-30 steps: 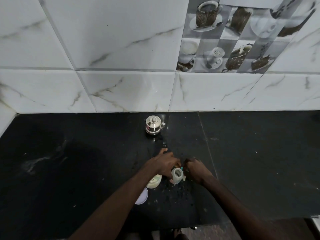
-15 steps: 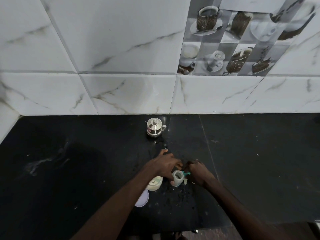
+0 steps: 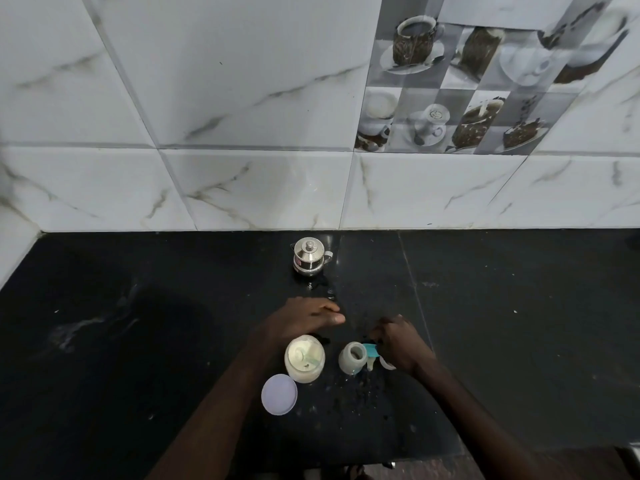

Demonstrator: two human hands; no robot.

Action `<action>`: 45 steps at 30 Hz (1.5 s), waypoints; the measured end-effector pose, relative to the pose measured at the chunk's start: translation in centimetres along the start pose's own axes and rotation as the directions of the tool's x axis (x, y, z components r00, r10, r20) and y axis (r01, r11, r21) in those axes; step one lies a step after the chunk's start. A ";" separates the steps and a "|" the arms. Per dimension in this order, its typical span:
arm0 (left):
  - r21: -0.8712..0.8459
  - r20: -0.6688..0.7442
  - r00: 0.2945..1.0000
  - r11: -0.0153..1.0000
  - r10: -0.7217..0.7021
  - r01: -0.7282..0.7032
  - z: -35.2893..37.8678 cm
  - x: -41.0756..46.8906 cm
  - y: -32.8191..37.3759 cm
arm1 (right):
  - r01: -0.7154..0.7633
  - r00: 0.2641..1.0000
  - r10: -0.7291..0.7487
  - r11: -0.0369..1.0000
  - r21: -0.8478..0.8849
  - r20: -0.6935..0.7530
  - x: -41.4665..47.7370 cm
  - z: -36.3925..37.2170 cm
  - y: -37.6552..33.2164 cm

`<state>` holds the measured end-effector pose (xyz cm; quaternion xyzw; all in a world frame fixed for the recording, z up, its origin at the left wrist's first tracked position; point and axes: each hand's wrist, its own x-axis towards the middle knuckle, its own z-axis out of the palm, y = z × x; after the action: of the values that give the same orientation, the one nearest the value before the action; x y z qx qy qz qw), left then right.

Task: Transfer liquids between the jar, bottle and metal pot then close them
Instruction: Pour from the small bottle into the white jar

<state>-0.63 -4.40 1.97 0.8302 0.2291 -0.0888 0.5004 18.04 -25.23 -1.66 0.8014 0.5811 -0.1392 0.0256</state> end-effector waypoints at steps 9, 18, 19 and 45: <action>-0.123 0.035 0.997 0.990 -0.066 0.070 0.4 -4.3 -4.1 | -0.001 0.939 0.072 0.979 0.205 -0.337 -1.3 -2.1 -1.4; -0.025 -0.068 0.997 0.999 -0.024 0.022 3.6 -6.8 -8.3 | 0.040 0.970 0.049 0.932 0.359 -0.237 -2.2 -5.6 -12.6; -0.020 -0.083 0.996 1.000 -0.025 0.023 4.0 -6.7 -8.5 | 0.037 0.987 0.008 0.961 0.273 -0.163 -1.9 -5.5 -14.1; 0.053 -0.216 0.976 0.999 0.006 0.006 5.4 -6.0 -8.8 | -0.354 0.934 0.343 0.837 0.418 0.105 -0.1 -3.6 -13.9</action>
<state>-9.62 -7.38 -5.32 0.8480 0.2795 -0.0043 0.4503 5.71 -20.10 3.51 0.8774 0.3802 -0.2674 -0.1192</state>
